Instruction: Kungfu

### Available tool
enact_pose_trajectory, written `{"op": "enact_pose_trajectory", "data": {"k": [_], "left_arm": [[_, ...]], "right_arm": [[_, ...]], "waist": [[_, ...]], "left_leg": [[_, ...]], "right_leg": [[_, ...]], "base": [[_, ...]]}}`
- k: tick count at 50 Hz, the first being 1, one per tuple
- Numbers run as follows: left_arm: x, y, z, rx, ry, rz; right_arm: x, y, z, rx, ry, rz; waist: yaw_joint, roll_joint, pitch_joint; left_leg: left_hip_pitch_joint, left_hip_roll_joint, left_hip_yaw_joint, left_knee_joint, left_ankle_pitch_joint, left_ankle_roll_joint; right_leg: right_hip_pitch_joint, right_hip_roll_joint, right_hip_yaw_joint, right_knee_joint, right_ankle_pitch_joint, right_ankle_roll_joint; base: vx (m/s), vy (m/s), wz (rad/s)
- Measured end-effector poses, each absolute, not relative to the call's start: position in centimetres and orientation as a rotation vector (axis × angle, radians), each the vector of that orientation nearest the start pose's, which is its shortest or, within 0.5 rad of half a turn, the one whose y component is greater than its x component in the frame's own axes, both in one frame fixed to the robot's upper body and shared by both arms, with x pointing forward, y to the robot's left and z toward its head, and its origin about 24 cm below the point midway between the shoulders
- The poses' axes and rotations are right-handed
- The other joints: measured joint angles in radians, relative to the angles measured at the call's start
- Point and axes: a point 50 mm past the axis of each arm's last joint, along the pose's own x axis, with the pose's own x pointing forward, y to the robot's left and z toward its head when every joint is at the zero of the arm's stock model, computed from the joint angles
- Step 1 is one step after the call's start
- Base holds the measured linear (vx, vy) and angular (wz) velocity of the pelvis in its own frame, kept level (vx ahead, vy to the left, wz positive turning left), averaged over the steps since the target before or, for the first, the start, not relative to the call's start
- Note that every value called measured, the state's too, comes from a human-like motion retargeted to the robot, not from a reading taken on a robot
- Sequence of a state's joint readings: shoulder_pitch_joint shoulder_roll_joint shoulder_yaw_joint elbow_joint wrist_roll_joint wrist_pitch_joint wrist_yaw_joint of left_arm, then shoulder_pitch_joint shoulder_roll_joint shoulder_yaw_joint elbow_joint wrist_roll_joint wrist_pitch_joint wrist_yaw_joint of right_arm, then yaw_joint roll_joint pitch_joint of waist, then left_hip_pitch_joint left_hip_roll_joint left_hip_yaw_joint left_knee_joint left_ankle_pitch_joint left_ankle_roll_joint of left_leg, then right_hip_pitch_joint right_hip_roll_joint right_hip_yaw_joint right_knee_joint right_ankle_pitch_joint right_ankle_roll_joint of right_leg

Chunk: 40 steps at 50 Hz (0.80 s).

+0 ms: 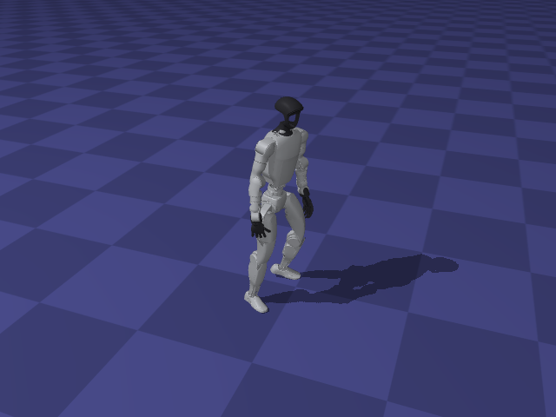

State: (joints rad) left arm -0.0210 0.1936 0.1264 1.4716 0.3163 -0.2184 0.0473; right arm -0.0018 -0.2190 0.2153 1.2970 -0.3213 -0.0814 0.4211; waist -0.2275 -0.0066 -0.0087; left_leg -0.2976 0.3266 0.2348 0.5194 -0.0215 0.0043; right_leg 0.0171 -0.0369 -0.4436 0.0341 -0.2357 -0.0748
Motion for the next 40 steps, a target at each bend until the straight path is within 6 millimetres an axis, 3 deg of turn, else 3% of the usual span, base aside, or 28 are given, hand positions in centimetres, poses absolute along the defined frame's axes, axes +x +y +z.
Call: {"op": "enact_pose_trajectory", "data": {"k": [2, 4, 8, 12, 15, 18, 20, 22, 23, 25, 26, 28, 30, 32, 35, 40], "left_arm": [[7.9, 22.6, -16.5, 0.391, 1.162, -0.016], [8.6, 22.2, -16.3, 0.473, 1.111, -0.018], [7.7, 21.9, -16.3, 0.628, 1.063, 0.025], [2.7, 21.3, -17.1, 0.669, 1.199, -0.041], [-1.6, 20.3, -17.3, 0.623, 1.321, -0.063], [-5.5, 19.5, -17.1, 0.535, 1.451, -0.053], [-8.1, 18.9, -16.8, 0.458, 1.559, -0.053], [-10.6, 18.7, -16.3, 0.386, 1.668, -0.04], [-11.9, 18.7, -15.9, 0.362, 1.718, -0.024], [-14.5, 19.0, -15.0, 0.324, 1.819, 0.025], [-14.6, 19.4, -14.9, 0.308, 1.845, 0.053], [-13.8, 20.1, -15.1, 0.306, 1.853, 0.095], [-11.8, 20.9, -15.6, 0.352, 1.803, 0.145], [-9.2, 21.8, -16.1, 0.391, 1.724, 0.195], [-5.0, 22.3, -16.9, 0.388, 1.599, 0.182], [6.5, 22.8, -16.8, 0.33, 1.247, 0.059]], "right_arm": [[6.2, -20.4, -16.8, -0.187, 1.39, 0.595], [5.7, -20.4, -16.9, -0.098, 1.455, 0.546], [5.7, -20.2, -17.2, -0.071, 1.522, 0.36], [5.5, -20.8, -17.3, -0.123, 1.514, 0.202], [5.1, -21.1, -17.4, -0.131, 1.503, 0.196], [4.3, -20.5, -17.5, -0.104, 1.526, 0.249], [3.5, -19.9, -17.6, -0.089, 1.559, 0.298], [2.5, -19.1, -17.7, -0.087, 1.601, 0.357], [1.8, -18.7, -17.8, -0.089, 1.624, 0.387], [-0.1, -17.7, -17.9, -0.106, 1.683, 0.456], [-0.4, -17.1, -17.9, -0.133, 1.698, 0.485], [0.0, -16.8, -18.0, -0.179, 1.682, 0.503], [0.8, -17.2, -18.0, -0.203, 1.628, 0.501], [0.8, -17.7, -18.0, -0.225, 1.601, 0.506], [-0.7, -17.9, -18.0, -0.211, 1.626, 0.438], [-0.2, -18.3, -18.0, -0.042, 1.567, 0.144]], "waist": [[0.037, -0.012, 0.005], [0.086, -0.024, 0.013], [0.154, -0.021, 0.029], [0.182, 0.001, 0.026], [0.207, 0.021, 0.029], [0.196, 0.03, 0.03], [0.193, 0.019, 0.024], [0.195, -0.022, 0.003], [0.196, -0.044, -0.012], [0.198, -0.086, -0.053], [0.192, -0.092, -0.071], [0.17, -0.066, -0.073], [0.165, -0.02, -0.064], [0.156, 0.018, -0.073], [0.157, 0.051, -0.098], [0.125, 0.017, -0.058]], "left_leg": [[-0.033, -0.12, -0.125, 0.052, -0.022, -0.055], [-0.055, -0.187, -0.126, 0.073, -0.04, -0.09], [-0.097, -0.226, 0.036, 0.038, -0.097, -0.061], [-0.137, -0.305, 0.113, -0.115, -0.094, -0.09], [-0.16, -0.353, 0.161, -0.246, -0.056, -0.132], [-0.153, -0.378, 0.223, -0.334, -0.091, -0.132], [-0.134, -0.398, 0.224, -0.363, -0.093, -0.084], [-0.121, -0.446, 0.132, -0.363, -0.019, 0.099], [-0.103, -0.457, 0.128, -0.362, -0.07, 0.139], [-0.102, -0.475, 0.006, -0.333, -0.124, 0.13], [-0.149, -0.423, -0.005, -0.285, -0.137, 0.091], [-0.153, -0.304, -0.003, -0.24, -0.166, 0.017], [-0.076, -0.221, 0.047, -0.27, -0.192, -0.009], [-0.017, -0.216, 0.032, -0.304, -0.221, 0.004], [0.084, -0.247, 0.006, -0.357, -0.252, 0.032], [0.231, -0.328, -0.019, -0.406, -0.291, 0.038]], "right_leg": [[0.001, 0.007, 0.026, 0.007, -0.004, -0.008], [0.003, 0.012, 0.052, 0.016, -0.007, -0.014], [0.022, 0.035, 0.101, 0.031, -0.016, -0.023], [0.058, 0.087, 0.15, 0.03, -0.028, -0.034], [0.099, 0.14, 0.187, 0.027, -0.031, -0.033], [0.144, 0.189, 0.194, 0.023, -0.02, -0.004], [0.168, 0.209, 0.206, 0.032, 0.003, 0.026], [0.177, 0.198, 0.239, 0.057, 0.058, 0.088], [0.178, 0.192, 0.262, 0.078, 0.098, 0.136], [0.17, 0.19, 0.325, 0.148, 0.225, 0.279], [0.121, 0.227, 0.316, 0.205, 0.307, 0.313], [0.026, 0.285, 0.199, 0.355, 0.419, 0.337], [-0.048, 0.303, 0.077, 0.503, 0.497, 0.337], [-0.09, 0.268, 0.012, 0.575, 0.437, 0.337], [-0.137, 0.155, -0.002, 0.647, 0.318, 0.337], [-0.19, 0.018, 0.078, 0.492, 0.206, 0.244]], "base": [[0.13, -0.7, -1.09], [0.1, -0.42, -1.44], [0.23, -0.46, -1.27], [0.42, -0.4, -1.07], [0.46, -0.35, -0.91], [0.55, -0.4, -0.29], [0.58, -0.44, -0.44], [0.69, -0.47, -0.77], [0.84, -0.48, -0.94], [0.86, -0.6, -1.17], [0.62, -0.96, -1.26], [0.22, -1.02, -0.66], [0.32, -0.42, -0.05], [0.82, 0.21, 0.13], [0.92, 0.34, 0.62], [0.52, -0.03, 1.21]]}}
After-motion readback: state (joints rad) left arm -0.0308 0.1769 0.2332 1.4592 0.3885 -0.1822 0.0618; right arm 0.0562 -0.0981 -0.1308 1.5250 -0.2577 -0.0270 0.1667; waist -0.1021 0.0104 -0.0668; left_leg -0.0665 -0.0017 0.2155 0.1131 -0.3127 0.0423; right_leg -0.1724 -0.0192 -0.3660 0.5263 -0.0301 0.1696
